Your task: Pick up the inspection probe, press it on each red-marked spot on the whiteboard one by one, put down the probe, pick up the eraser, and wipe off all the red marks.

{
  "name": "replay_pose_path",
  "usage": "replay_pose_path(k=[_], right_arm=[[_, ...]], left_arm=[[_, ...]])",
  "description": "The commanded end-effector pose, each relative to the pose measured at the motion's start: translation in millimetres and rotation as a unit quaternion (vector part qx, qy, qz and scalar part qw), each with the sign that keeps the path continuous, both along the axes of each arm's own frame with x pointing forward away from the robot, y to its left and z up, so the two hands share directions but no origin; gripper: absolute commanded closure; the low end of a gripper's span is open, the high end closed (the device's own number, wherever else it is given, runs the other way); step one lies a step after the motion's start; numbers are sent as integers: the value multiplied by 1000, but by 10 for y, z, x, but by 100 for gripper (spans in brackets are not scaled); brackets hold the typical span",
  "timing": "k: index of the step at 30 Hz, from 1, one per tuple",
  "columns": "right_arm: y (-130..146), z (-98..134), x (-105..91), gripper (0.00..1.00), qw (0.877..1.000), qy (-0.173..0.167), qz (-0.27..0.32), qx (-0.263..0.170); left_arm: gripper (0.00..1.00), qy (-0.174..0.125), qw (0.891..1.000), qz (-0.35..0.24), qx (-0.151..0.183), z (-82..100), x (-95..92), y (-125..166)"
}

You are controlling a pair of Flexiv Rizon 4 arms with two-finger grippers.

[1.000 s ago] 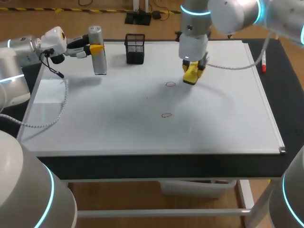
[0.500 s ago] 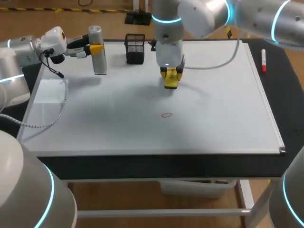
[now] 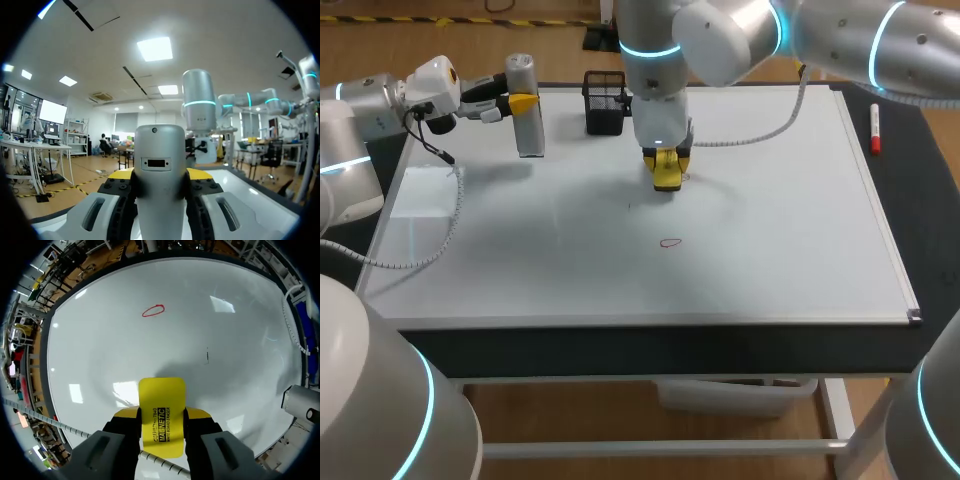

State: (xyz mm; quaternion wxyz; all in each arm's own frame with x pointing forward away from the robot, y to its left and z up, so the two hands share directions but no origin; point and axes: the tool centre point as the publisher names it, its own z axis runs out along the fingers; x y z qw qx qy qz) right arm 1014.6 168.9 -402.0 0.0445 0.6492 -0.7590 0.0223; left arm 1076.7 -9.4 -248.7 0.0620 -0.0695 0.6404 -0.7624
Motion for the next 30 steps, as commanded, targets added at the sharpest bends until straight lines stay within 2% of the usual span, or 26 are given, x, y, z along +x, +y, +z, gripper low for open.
replay_pose_path(k=[1, 6, 17, 30], right_arm=[[10, -22, 19, 100, 1000, 0, 5, 6], [38, -56, 19, 100, 1000, 6, 12, 23], [87, -132, -17, 100, 999, 12, 24, 25], [-3, -184, -20, 100, 999, 15, 19, 29]], left_arm=[[100, 0, 1000, 2, 1, 15, -16, -6], [100, 0, 1000, 2, 1, 15, -16, -6], [100, 0, 1000, 2, 1, 15, -16, -6], [100, 0, 1000, 2, 1, 15, -16, -6]])
